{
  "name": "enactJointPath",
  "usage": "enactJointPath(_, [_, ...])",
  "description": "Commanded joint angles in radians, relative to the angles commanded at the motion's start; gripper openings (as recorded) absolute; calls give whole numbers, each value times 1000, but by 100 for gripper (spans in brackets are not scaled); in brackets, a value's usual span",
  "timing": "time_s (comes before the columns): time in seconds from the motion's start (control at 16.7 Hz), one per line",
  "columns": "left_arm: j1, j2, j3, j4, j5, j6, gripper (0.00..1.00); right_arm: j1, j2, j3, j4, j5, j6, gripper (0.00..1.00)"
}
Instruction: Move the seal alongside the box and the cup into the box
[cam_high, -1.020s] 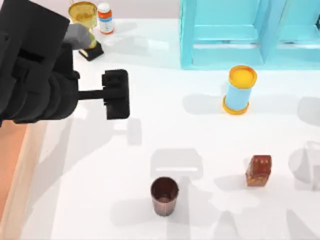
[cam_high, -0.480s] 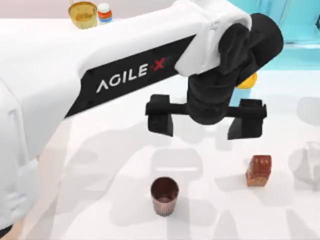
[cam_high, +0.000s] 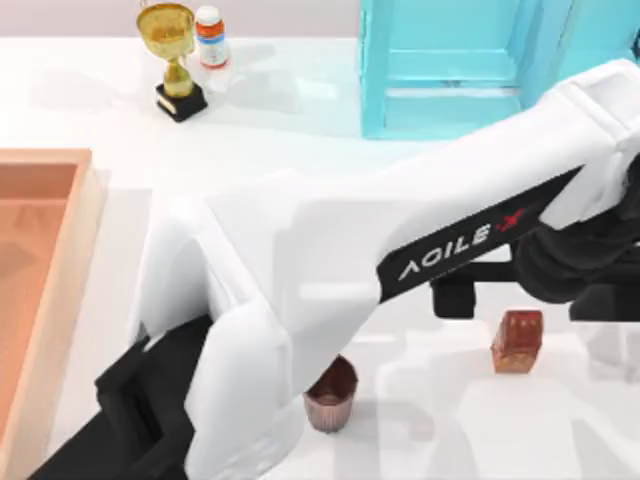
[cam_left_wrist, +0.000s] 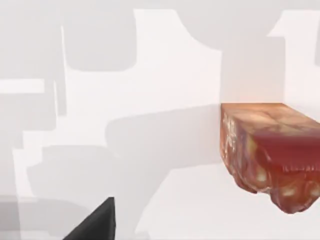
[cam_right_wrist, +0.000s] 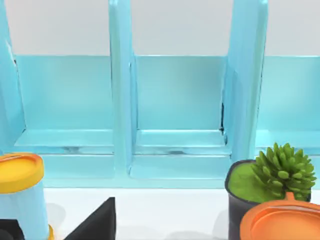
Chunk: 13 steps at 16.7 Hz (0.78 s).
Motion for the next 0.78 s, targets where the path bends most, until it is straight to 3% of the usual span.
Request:
enactJointPath(0.48, [-17, 45, 78, -14, -3, -32, 100, 0, 0, 0, 0, 0, 0, 100])
enactJointPath(0.78, [-9, 46, -31, 96, -2, -19, 100, 0, 0, 0, 0, 0, 0, 100])
